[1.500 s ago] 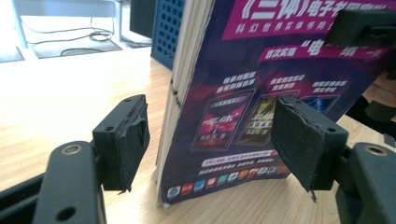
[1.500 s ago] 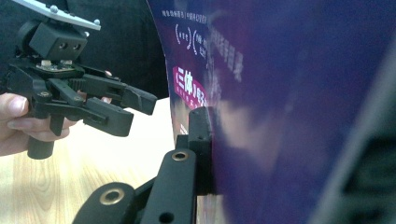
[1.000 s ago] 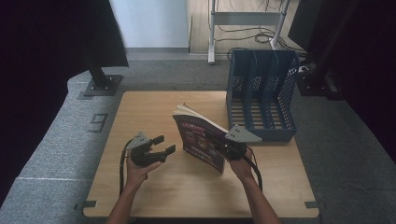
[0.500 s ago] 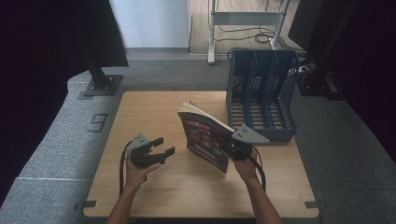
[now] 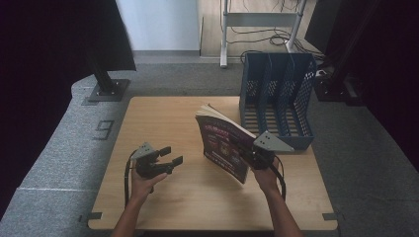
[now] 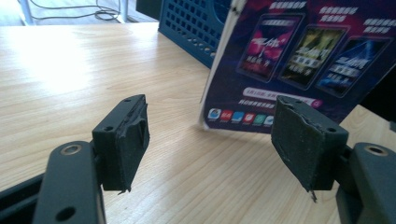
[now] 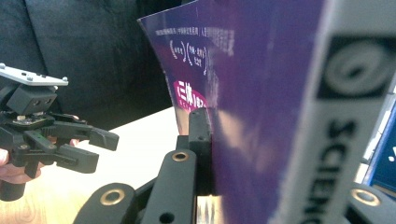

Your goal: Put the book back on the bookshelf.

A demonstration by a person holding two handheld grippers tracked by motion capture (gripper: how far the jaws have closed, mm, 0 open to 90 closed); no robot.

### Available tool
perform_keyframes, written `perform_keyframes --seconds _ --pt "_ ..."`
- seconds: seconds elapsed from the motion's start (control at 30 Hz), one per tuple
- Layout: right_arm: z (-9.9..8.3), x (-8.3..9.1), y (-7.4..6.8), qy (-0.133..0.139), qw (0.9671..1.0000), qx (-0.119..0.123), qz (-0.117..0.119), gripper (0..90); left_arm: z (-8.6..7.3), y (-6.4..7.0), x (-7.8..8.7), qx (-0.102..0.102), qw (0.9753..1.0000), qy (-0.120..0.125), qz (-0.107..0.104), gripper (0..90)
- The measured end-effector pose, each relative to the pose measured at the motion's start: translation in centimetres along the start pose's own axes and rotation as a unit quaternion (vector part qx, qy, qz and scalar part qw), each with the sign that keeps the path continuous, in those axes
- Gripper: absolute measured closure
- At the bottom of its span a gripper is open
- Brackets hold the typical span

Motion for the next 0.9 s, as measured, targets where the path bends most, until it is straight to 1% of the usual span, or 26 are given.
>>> perform_keyframes --seconds 0.17,0.37,0.43,0.63,0.77,0.9 --pt "0.5 0.6 0.2 0.005 1.0 0.001 -0.005 81.8 0.0 -0.1 0.1 0.004 1.0 0.002 -0.001 27.9" --pt "1.2 1.3 0.6 0.012 0.9999 0.002 -0.012 81.8 -0.2 -0.4 0.0 0.009 1.0 -0.002 -0.003 28.0" --pt "1.3 1.5 0.7 0.015 0.9998 -0.002 -0.014 81.8 -0.2 -0.4 0.0 0.011 0.9999 -0.002 -0.004 27.9" --pt "1.9 2.2 1.3 0.024 0.9995 -0.004 -0.02 81.8 -0.1 -0.5 0.1 0.014 0.9999 0.001 -0.003 28.1" --pt "2.5 2.7 1.7 0.029 0.9992 -0.001 -0.029 81.8 -0.2 -0.4 0.0 0.013 0.9999 -0.001 -0.003 28.1" --pt "2.9 3.1 2.0 0.034 0.9989 -0.003 -0.033 81.8 -0.3 -0.5 0.0 0.012 0.9999 -0.003 -0.002 28.1"
Point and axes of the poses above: each handheld gripper's, and its own axes: x roughly backward along the jaws, z roughly out of its top, y roughly to its right, the point moved 9 cm from there along -x, roughly forward along the jaws, and after that the axes turned 7 degrees about z, right-handed, at the moved point
